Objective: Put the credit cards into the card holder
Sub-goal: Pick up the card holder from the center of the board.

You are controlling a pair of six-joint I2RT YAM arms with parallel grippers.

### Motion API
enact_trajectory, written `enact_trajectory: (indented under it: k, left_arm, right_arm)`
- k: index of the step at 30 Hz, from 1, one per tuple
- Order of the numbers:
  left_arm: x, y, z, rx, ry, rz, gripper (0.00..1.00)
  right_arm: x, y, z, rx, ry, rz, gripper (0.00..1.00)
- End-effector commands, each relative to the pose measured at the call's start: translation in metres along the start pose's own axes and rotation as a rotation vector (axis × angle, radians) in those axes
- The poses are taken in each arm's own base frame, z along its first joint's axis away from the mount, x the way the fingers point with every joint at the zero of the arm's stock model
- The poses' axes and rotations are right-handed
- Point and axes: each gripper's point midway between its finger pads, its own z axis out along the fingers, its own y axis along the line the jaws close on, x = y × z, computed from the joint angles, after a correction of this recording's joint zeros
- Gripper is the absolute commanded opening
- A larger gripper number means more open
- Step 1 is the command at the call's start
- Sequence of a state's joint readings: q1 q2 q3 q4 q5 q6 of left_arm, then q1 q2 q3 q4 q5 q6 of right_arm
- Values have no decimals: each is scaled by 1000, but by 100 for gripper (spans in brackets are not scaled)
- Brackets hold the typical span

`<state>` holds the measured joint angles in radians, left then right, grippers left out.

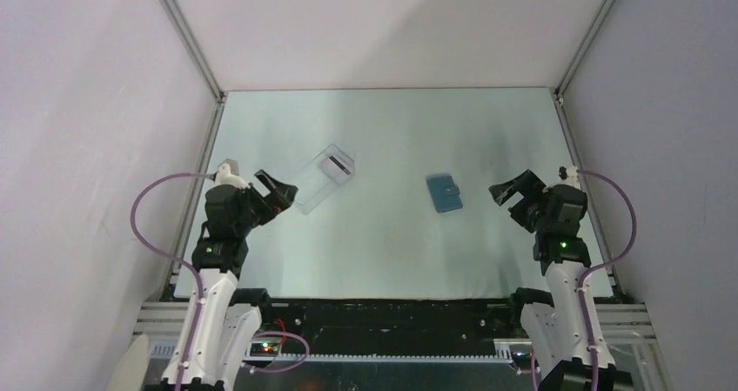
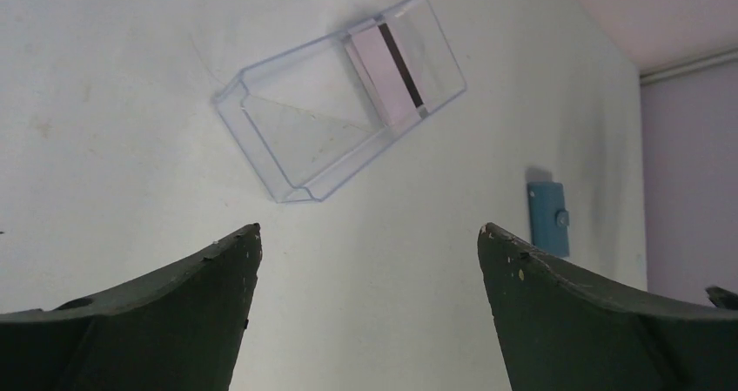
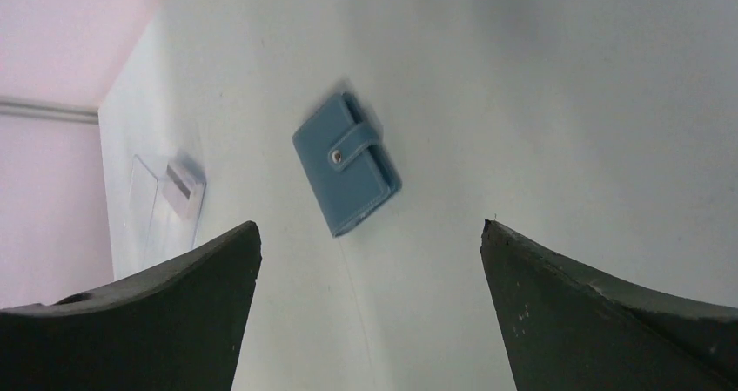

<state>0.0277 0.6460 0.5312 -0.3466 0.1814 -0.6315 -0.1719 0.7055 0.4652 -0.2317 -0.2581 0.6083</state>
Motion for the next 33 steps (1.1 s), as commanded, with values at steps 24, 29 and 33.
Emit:
enact_trajectory:
  k: [24, 29, 33]
  left_arm:
    - [226, -285, 126, 444, 807, -1, 90]
    - [260, -274, 159, 375, 851, -68, 86]
    - [277, -257, 180, 293, 860, -112, 83]
  right_arm:
    - [59, -16, 81, 95, 578, 95, 90]
    - [72, -10, 101, 126, 675, 89, 79]
    - [82, -2, 118, 138, 727, 93, 72]
